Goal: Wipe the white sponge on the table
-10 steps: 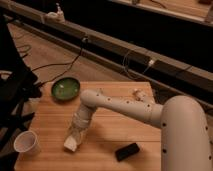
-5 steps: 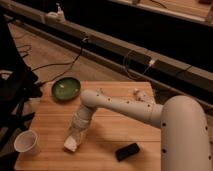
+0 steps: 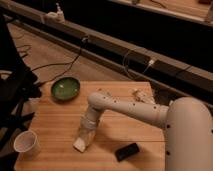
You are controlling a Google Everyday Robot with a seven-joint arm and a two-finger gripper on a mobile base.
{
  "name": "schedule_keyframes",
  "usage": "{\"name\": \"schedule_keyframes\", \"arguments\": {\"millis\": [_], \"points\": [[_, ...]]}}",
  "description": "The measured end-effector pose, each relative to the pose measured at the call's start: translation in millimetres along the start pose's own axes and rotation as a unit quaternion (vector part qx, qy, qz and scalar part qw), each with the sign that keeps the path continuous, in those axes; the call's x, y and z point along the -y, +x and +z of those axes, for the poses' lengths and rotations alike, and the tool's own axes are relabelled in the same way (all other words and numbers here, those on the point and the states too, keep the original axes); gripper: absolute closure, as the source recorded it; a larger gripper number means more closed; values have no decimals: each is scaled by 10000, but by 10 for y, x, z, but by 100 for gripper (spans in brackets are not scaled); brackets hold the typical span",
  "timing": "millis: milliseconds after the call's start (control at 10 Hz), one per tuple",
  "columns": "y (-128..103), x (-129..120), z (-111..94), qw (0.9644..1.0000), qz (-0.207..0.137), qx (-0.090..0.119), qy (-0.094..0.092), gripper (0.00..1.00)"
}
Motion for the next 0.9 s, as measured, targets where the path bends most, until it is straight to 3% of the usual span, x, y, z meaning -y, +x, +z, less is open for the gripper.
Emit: {"name": "schedule_keyframes", "arguments": {"millis": [500, 900], "points": [[315, -258, -336, 9975, 615, -337, 16, 100], [637, -118, -336, 9972, 710, -242, 51, 100]]}}
